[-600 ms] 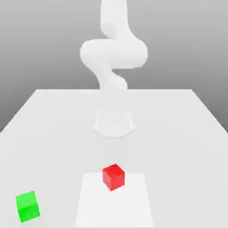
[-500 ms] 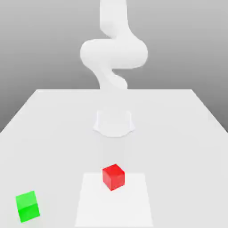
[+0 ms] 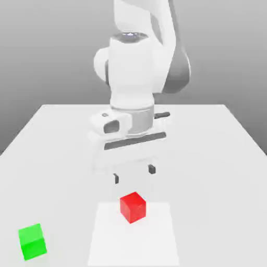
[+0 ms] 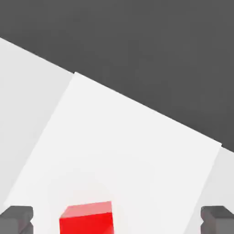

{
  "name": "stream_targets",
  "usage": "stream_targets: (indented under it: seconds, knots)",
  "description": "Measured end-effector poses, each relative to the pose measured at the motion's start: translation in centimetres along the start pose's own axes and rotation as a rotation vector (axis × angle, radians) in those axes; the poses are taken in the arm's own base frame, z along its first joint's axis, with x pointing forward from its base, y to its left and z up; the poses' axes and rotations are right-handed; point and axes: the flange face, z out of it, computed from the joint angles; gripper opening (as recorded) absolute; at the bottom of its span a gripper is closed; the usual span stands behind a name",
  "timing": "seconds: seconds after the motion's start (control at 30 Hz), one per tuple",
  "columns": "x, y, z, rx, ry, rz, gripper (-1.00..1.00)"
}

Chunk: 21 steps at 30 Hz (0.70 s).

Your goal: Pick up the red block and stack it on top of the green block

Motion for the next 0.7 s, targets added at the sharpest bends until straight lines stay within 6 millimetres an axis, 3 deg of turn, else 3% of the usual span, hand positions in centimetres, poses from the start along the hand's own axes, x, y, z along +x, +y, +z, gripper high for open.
stream_targets:
  seconds: [0.2,0.23,0.47,0.7]
  knots:
    - [-1.0,0.3,6.1,-0.011,-0.023,-0.020,0.00]
    - [-1.1,0.3,6.8,-0.011,-0.024,-0.020,-1.00]
    - [-1.1,0.3,6.8,-0.011,-0.025,-0.020,-1.00]
    - [-0.9,0.3,1.4,-0.011,-0.025,-0.017,-1.00]
